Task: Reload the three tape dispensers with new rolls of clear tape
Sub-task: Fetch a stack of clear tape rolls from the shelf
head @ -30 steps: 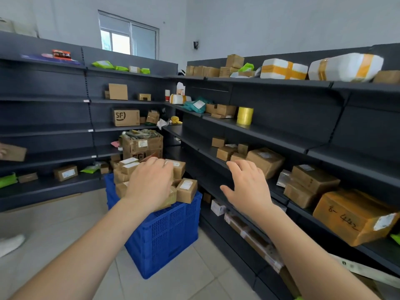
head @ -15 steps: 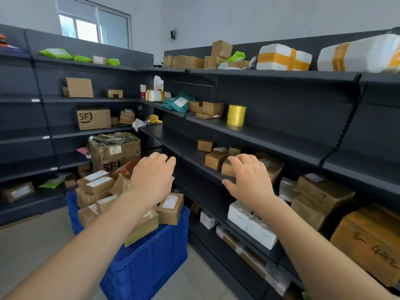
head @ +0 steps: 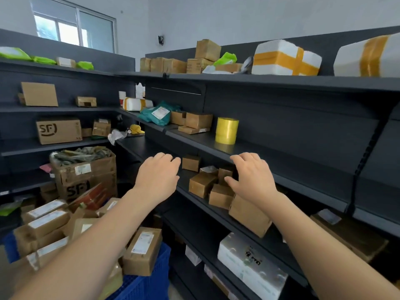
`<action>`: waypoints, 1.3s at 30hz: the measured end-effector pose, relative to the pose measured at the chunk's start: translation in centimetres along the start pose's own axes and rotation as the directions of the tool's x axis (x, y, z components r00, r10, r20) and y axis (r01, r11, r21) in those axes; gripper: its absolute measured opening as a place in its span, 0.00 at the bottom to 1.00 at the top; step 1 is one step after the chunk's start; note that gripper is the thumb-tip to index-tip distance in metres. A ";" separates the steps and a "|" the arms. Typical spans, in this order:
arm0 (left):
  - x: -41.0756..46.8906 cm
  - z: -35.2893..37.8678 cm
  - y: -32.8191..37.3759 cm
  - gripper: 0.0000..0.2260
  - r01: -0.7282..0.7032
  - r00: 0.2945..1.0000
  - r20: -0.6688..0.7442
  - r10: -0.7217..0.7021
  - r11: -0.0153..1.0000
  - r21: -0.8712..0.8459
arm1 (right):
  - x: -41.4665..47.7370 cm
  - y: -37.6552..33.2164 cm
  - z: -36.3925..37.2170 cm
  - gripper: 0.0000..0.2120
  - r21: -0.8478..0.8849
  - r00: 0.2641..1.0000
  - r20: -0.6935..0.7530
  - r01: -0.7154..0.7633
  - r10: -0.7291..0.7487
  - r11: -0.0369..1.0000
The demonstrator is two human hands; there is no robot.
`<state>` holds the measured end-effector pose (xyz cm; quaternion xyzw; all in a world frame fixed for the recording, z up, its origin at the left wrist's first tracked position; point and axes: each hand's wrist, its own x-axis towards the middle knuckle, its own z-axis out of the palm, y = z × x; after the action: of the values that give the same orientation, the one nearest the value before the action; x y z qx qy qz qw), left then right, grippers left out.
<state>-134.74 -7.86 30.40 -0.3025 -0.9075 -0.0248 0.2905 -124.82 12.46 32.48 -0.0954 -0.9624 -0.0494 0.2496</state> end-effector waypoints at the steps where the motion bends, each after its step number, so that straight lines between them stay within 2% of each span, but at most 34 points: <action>1: 1.5 0.9 0.1 0.19 -0.005 1.000 0.001 0.005 1.000 -0.012 | 1.2 0.7 0.7 0.25 -0.007 1.000 -0.002 -0.001 0.001 1.000; 10: 15.9 10.2 -0.4 0.18 -0.090 0.996 -0.029 0.088 0.992 -0.083 | 13.0 6.1 7.4 0.25 -0.088 0.999 -0.012 -0.034 0.033 0.996; 18: 31.0 17.3 -2.0 0.17 -0.164 0.986 -0.067 0.154 0.971 -0.177 | 26.6 11.1 12.4 0.25 -0.130 0.990 -0.036 -0.143 0.140 0.981; 25: 41.6 22.1 -1.3 0.17 -0.139 0.990 -0.047 0.131 0.929 -0.343 | 35.3 14.5 16.4 0.29 0.008 0.963 -0.089 -0.253 0.253 0.967; 28: 44.8 24.2 -0.1 0.19 -0.107 0.994 -0.019 0.112 0.874 -0.474 | 38.3 16.1 18.0 0.34 0.121 0.936 -0.030 -0.346 0.352 0.931; 31: 47.6 25.8 1.3 0.21 0.046 0.992 0.121 0.047 0.746 -0.664 | 40.9 17.0 19.3 0.41 0.322 0.882 0.146 -0.470 0.448 0.821; 33: 49.2 26.5 2.2 0.23 0.242 0.955 0.297 0.005 0.564 -0.790 | 42.2 17.4 20.0 0.41 0.499 0.817 0.270 -0.571 0.509 0.652; 34: 49.7 26.8 2.5 0.26 0.358 0.916 0.402 0.010 0.436 -0.826 | 42.7 17.7 20.4 0.40 0.579 0.776 0.335 -0.617 0.534 0.533; 36: 50.3 27.4 3.2 0.33 0.563 0.800 0.589 0.110 0.201 -0.802 | 43.2 18.4 21.1 0.35 0.648 0.696 0.478 -0.691 0.536 0.319; 37: 50.5 27.6 3.3 0.35 0.627 0.748 0.640 0.176 0.132 -0.768 | 43.2 18.7 21.4 0.32 0.649 0.670 0.542 -0.717 0.507 0.254; 39: 50.8 28.1 3.4 0.36 0.688 0.691 0.678 0.251 0.062 -0.723 | 43.2 19.3 21.8 0.29 0.642 0.643 0.628 -0.747 0.439 0.174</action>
<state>-180.13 28.28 34.13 -0.2384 -0.7162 -0.5604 -0.3408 -168.09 41.26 35.54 -0.3322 -0.7481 0.5640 0.1092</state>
